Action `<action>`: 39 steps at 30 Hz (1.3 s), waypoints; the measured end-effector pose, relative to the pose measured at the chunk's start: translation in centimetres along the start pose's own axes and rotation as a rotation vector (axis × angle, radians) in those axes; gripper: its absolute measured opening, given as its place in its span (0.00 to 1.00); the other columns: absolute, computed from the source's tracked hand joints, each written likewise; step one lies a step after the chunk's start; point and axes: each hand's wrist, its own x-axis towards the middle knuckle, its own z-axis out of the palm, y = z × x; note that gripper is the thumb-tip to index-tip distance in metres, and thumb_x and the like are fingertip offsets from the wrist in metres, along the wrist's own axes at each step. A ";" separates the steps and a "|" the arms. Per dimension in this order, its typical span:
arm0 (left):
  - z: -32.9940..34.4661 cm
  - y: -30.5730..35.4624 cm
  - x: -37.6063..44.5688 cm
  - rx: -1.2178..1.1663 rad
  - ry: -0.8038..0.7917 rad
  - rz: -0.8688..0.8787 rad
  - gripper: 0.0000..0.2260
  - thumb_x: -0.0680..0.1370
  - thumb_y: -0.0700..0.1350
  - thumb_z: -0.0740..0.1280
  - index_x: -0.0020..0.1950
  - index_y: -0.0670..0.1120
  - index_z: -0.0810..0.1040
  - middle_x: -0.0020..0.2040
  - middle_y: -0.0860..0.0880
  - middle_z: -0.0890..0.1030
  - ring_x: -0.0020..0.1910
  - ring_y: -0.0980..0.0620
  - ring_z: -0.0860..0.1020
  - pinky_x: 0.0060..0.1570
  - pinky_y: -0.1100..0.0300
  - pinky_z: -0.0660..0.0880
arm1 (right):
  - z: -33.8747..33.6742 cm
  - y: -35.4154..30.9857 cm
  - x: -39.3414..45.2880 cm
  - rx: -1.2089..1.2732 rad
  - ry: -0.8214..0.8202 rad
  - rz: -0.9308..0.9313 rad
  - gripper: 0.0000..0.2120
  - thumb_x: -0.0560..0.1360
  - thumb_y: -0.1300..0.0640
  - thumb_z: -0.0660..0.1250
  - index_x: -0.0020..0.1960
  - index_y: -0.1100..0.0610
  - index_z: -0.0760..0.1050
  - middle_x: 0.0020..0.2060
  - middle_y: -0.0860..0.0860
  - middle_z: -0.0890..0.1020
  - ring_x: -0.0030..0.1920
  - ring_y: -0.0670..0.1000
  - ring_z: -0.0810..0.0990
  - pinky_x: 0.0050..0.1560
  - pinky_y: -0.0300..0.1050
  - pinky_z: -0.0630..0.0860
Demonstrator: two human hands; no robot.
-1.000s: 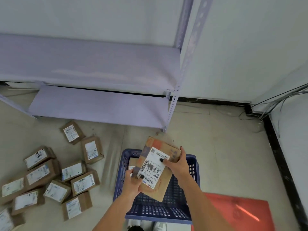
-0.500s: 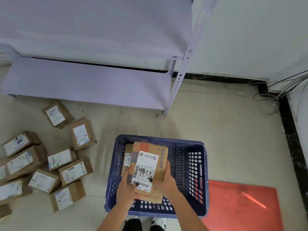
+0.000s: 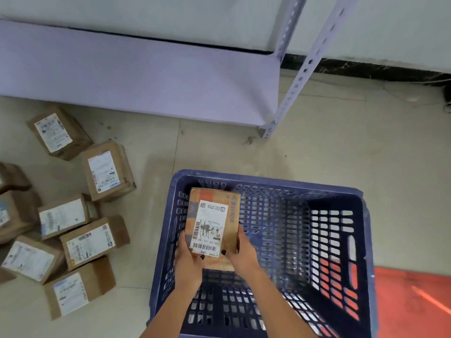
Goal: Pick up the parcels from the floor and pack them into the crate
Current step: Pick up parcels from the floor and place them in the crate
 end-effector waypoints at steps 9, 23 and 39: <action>0.7 -1.0 -0.6 -0.037 0.161 -0.001 0.33 0.75 0.30 0.62 0.76 0.48 0.53 0.64 0.40 0.74 0.57 0.46 0.76 0.51 0.57 0.75 | 0.7 -0.1 1.4 -0.026 0.031 -0.047 0.38 0.76 0.64 0.65 0.78 0.52 0.46 0.66 0.53 0.75 0.61 0.53 0.76 0.50 0.39 0.74; -1.1 0.0 -5.1 0.249 0.151 0.030 0.30 0.76 0.35 0.61 0.75 0.50 0.55 0.73 0.48 0.63 0.72 0.47 0.63 0.63 0.50 0.72 | 0.2 -1.3 -1.7 -0.160 0.067 -0.009 0.39 0.76 0.61 0.66 0.77 0.57 0.45 0.76 0.56 0.57 0.73 0.58 0.63 0.70 0.52 0.67; -14.8 9.1 -17.2 0.066 0.007 0.135 0.18 0.77 0.35 0.58 0.67 0.44 0.70 0.61 0.44 0.78 0.59 0.45 0.76 0.50 0.62 0.69 | -3.8 -8.7 -23.0 -0.211 0.086 -0.268 0.35 0.74 0.66 0.64 0.75 0.50 0.54 0.71 0.52 0.62 0.64 0.51 0.70 0.46 0.30 0.72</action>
